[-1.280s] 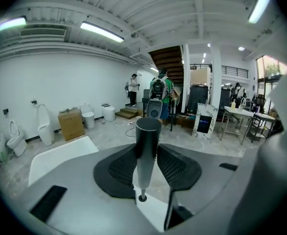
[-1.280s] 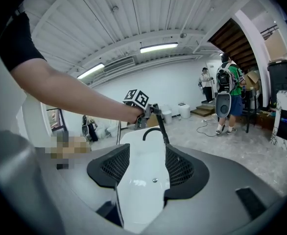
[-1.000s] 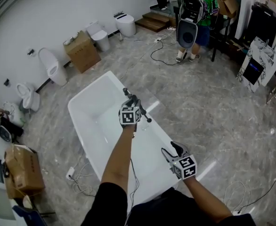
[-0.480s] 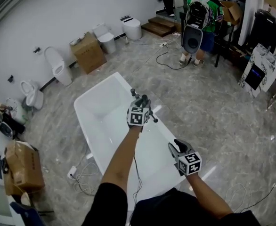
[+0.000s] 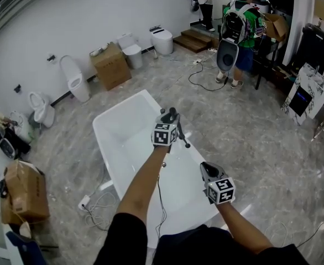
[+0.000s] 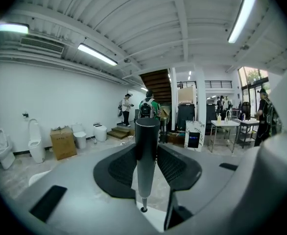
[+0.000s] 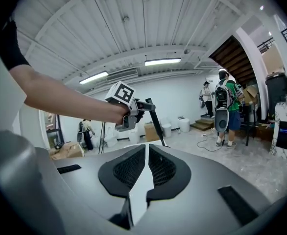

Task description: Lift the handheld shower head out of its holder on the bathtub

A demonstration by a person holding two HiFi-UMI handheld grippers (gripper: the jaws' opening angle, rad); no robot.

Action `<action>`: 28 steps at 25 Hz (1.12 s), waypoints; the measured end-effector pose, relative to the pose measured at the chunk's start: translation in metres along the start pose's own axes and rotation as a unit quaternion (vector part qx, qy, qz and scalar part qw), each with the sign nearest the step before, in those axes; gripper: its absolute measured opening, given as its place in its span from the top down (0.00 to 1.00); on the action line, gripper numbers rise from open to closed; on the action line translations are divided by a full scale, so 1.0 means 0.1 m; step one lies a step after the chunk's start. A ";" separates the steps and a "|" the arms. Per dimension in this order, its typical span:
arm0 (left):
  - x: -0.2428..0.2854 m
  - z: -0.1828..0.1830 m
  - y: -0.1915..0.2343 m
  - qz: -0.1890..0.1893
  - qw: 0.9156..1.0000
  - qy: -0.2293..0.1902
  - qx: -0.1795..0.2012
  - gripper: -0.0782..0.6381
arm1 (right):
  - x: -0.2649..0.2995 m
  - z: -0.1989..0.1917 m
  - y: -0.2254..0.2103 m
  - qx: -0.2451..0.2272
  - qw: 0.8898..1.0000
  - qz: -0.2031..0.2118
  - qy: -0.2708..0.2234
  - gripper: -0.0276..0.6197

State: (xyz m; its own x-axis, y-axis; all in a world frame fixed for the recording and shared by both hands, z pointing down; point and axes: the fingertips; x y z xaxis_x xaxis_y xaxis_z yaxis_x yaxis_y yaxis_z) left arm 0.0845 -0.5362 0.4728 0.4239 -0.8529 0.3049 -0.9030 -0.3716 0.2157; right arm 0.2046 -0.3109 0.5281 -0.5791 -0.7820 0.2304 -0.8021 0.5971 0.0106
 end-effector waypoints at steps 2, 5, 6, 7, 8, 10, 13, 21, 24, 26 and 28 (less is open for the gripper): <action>-0.09 0.08 0.05 0.000 1.000 -0.009 -0.013 0.71 | 0.04 0.04 0.06 -0.002 1.000 0.002 -0.001 0.93; -0.25 0.21 0.10 -0.002 1.000 -0.018 -0.003 0.71 | 0.09 0.12 0.18 -0.003 1.000 0.008 -0.009 0.94; -0.30 0.26 0.11 -0.002 1.000 -0.021 0.001 0.71 | 0.09 0.15 0.21 -0.003 1.000 0.010 -0.011 0.94; -0.36 0.32 0.13 -0.002 1.000 -0.025 0.002 0.71 | 0.10 0.17 0.24 -0.003 1.000 0.010 -0.012 0.94; -0.41 0.37 0.14 -0.001 1.000 -0.029 0.000 0.71 | 0.10 0.18 0.26 -0.004 1.000 0.009 -0.010 0.94; -0.51 0.45 0.17 -0.001 0.999 -0.039 -0.007 0.71 | 0.12 0.20 0.28 -0.011 1.000 0.004 -0.005 0.94; -0.67 0.53 0.22 0.001 0.999 -0.051 -0.015 0.71 | 0.16 0.29 0.28 -0.030 1.000 0.001 -0.004 0.94; -1.05 0.55 0.34 0.008 0.997 -0.069 -0.023 0.71 | 0.19 0.47 0.27 -0.047 0.999 -0.013 -0.010 0.94; -1.12 0.49 0.32 0.005 0.998 -0.065 -0.018 0.71 | 0.19 0.51 0.28 -0.050 0.999 -0.017 -0.011 0.94; -1.15 0.47 0.30 0.002 0.998 -0.064 -0.016 0.71 | 0.18 0.54 0.29 -0.052 0.998 -0.020 -0.012 0.94; -1.17 0.45 0.30 -0.001 0.998 -0.065 -0.018 0.71 | 0.17 0.55 0.31 -0.055 0.998 -0.023 -0.011 0.95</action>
State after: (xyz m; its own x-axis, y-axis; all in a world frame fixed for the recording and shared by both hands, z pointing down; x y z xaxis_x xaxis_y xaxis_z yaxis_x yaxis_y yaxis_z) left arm 0.0044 -0.4639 0.4022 0.4104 -0.8934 0.1829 -0.8981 -0.3613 0.2507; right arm 0.1620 -0.3156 0.4789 -0.5460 -0.8120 0.2062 -0.8078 0.5755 0.1271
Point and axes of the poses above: the fingertips, and each gripper's own axes: x forward along the fingers, y to its left, z out of its top, and after that the axes turned 13 degrees about -x, right-handed
